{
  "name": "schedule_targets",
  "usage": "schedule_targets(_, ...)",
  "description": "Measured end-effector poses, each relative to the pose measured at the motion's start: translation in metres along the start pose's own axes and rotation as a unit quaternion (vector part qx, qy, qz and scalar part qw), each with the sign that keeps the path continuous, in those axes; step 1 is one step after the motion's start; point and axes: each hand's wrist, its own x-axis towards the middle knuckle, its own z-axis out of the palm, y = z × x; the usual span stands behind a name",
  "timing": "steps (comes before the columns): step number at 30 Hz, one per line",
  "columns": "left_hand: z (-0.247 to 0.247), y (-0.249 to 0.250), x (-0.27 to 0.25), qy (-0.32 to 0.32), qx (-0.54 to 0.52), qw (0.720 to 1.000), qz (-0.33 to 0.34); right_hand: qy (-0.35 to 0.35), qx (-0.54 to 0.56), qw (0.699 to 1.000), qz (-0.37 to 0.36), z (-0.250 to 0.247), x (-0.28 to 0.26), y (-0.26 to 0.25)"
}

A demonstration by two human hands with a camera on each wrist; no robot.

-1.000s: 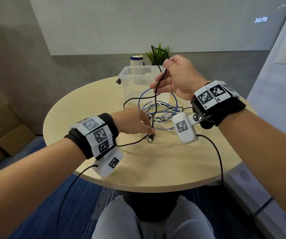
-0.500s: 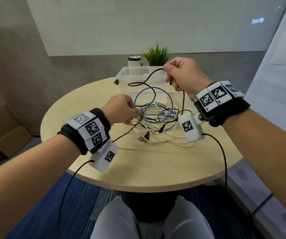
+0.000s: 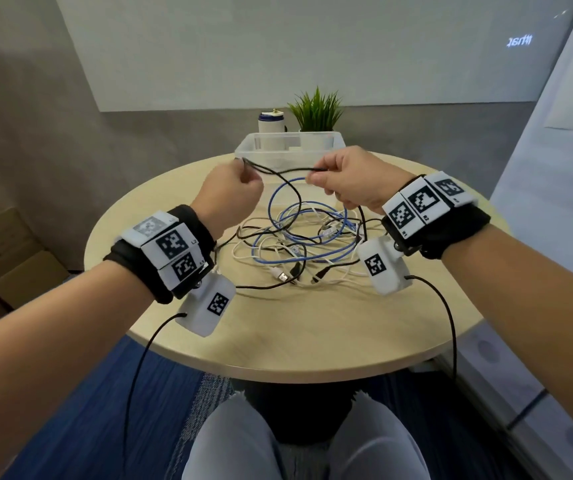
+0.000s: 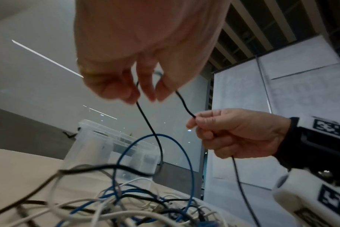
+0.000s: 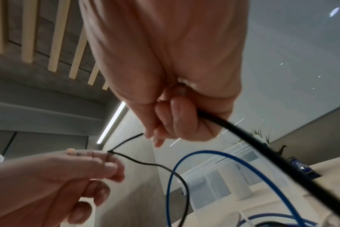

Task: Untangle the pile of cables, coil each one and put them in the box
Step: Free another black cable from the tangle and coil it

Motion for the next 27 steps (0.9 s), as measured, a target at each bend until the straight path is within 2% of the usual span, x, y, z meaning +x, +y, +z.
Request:
schedule_targets(2, -0.002, -0.007, -0.006, -0.136, 0.084, 0.987, -0.019, 0.000, -0.022, 0.999, 0.037, 0.001, 0.000, 0.003)
schedule_targets(4, -0.004, -0.012, -0.013, -0.275, 0.171, 0.946, 0.004, 0.004, -0.031, 0.998, 0.062, 0.002, 0.000, 0.005)
schedule_targets(6, -0.001, -0.014, -0.022, -0.386, 0.209, 0.898, 0.022, -0.006, -0.029, 0.996, 0.082, 0.003, 0.000, 0.004)
schedule_targets(9, 0.011, -0.019, -0.030, -0.471, 0.249, 0.846, 0.036, -0.033, -0.059, 0.993, 0.097, 0.007, 0.000, 0.002)
schedule_targets(12, 0.019, -0.025, -0.033, -0.514, 0.257, 0.818, 0.030, -0.038, -0.094, 0.991, 0.088, 0.010, -0.002, -0.001)
schedule_targets(14, 0.015, -0.026, -0.031, -0.500, 0.239, 0.832, 0.030, -0.024, -0.115, 0.991, 0.061, 0.008, -0.004, -0.001)
schedule_targets(19, -0.007, -0.015, -0.013, -0.368, 0.123, 0.921, 0.033, 0.021, -0.173, 0.985, 0.003, -0.002, -0.003, -0.005)
schedule_targets(22, -0.017, -0.007, -0.003, -0.271, -0.028, 0.961, 0.045, 0.041, -0.185, 0.982, -0.014, -0.006, -0.001, -0.010)
schedule_targets(24, -0.019, -0.002, 0.000, -0.198, -0.134, 0.970, 0.041, 0.020, -0.139, 0.990, -0.015, -0.005, -0.001, -0.014)
schedule_targets(27, -0.017, 0.000, 0.000, -0.122, -0.221, 0.967, 0.039, -0.030, -0.004, 1.000, 0.002, -0.001, -0.003, -0.018)
